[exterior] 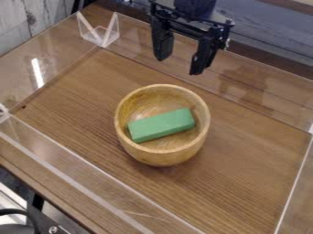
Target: Remove the green block from the brown bowl and put it on the table
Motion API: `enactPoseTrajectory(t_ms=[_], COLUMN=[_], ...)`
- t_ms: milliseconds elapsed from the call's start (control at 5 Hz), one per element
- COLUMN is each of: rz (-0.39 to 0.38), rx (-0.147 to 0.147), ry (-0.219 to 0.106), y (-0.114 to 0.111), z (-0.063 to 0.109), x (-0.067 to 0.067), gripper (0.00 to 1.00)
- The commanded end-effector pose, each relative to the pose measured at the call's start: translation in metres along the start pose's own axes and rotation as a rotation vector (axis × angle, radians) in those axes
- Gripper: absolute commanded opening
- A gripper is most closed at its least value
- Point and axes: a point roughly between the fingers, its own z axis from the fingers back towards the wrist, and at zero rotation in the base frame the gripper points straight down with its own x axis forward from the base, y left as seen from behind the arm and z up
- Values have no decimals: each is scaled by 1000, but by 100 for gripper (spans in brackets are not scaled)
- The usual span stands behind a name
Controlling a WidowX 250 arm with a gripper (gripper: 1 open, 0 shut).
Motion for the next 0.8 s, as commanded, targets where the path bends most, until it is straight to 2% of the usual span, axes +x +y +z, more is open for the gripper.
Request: enactPoseTrajectory(t_ms=[0,200,400,600], rz=[-27,-85,-127,-156], rx=[-6,-4,-1,-2], ry=[18,42,46,53], y=[9,2,-4,2], z=[-18,-39,-49,-58], x=[-8,-15,-13,-13], gripper=[100,100,100,100])
